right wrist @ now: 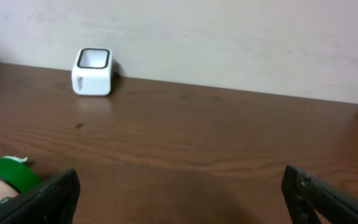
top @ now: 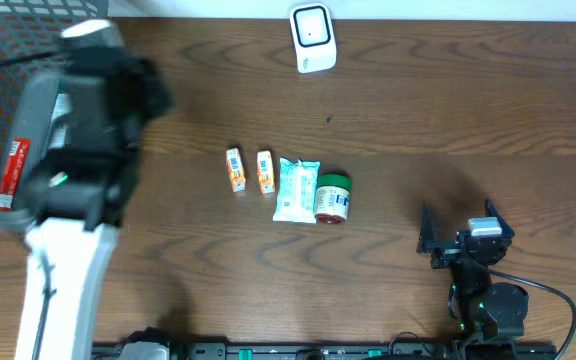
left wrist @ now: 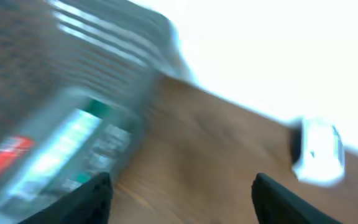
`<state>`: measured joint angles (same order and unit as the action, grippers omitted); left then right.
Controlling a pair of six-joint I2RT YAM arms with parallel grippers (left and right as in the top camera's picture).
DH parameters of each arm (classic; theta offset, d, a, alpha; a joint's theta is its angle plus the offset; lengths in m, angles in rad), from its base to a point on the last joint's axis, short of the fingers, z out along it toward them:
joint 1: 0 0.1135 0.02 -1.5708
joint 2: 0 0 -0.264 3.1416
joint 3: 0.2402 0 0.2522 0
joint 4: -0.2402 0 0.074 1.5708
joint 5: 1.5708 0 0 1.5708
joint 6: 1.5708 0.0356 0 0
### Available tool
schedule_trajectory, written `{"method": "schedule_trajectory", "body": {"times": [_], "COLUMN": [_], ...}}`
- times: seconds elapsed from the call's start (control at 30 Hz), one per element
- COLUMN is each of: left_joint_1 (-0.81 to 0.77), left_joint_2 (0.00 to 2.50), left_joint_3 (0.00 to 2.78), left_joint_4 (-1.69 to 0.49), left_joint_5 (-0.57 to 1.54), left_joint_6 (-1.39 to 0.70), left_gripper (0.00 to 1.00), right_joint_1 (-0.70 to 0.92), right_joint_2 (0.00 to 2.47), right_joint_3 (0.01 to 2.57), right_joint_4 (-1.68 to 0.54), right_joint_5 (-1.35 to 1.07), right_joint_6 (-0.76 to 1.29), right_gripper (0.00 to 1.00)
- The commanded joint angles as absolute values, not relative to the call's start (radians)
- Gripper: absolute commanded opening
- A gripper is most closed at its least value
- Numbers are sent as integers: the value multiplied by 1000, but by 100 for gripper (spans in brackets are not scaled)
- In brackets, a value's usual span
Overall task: Scan the item barcode
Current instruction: 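Move the left gripper back into the basket toward the green package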
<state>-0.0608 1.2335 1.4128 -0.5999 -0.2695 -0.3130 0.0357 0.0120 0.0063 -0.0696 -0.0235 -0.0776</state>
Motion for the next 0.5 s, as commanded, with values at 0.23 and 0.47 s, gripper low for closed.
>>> {"method": "schedule_trajectory", "body": {"times": [0.23, 0.47], "left_joint_1": [373, 559], "left_joint_2": [1264, 1399], "left_joint_3": [1412, 1412], "left_joint_4": [-558, -467], "left_joint_5": [-83, 229], "left_joint_6": [-311, -223], "left_gripper": [79, 81], "right_joint_1": [25, 25], "right_joint_2": [9, 9], "right_joint_3": [6, 6], "right_joint_4": [-74, -74], "right_joint_5": [-27, -27], "right_joint_6": [-83, -83], "right_gripper": [99, 99]}}
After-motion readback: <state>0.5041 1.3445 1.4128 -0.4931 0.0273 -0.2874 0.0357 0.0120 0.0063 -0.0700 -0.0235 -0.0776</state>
